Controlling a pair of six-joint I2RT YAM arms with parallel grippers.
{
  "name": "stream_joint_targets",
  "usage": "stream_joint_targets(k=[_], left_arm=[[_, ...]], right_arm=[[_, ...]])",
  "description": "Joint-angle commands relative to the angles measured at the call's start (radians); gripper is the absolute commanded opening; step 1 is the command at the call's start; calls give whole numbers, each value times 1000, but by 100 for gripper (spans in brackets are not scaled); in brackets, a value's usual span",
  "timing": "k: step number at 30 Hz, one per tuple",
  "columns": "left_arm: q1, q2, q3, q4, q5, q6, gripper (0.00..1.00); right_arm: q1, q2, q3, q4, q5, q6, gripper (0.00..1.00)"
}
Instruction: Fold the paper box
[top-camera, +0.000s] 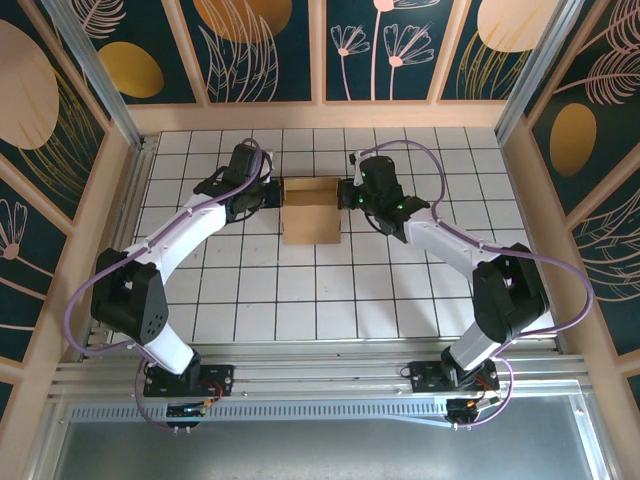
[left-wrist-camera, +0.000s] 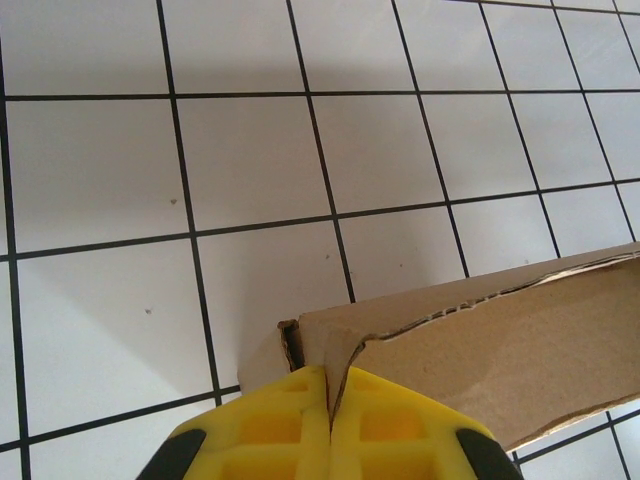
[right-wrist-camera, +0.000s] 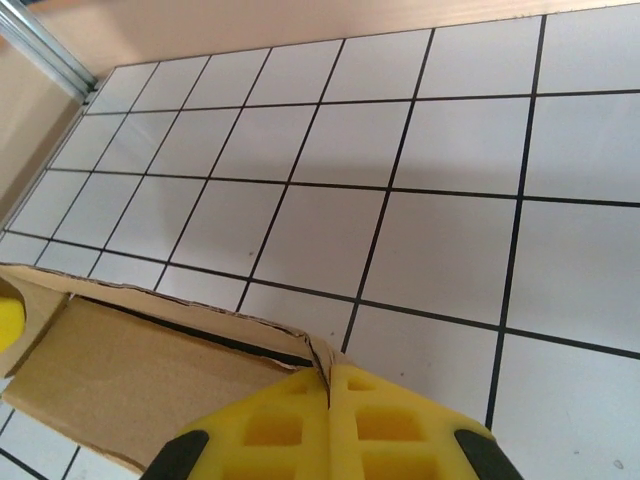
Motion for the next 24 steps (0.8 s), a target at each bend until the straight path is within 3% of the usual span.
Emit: stream_joint_targets(k=[1,10,24], left_arm=[[-12,8,-20,26,5,-42,0],[-23,-2,-46,40,5,-61,0],[-28,-20,-42,33,1,-62,0]], right_arm=[[16,13,-34,15,77,82,0],[48,20,-39,14,139,127,0],[55,31,-44,-15,118,224,0]])
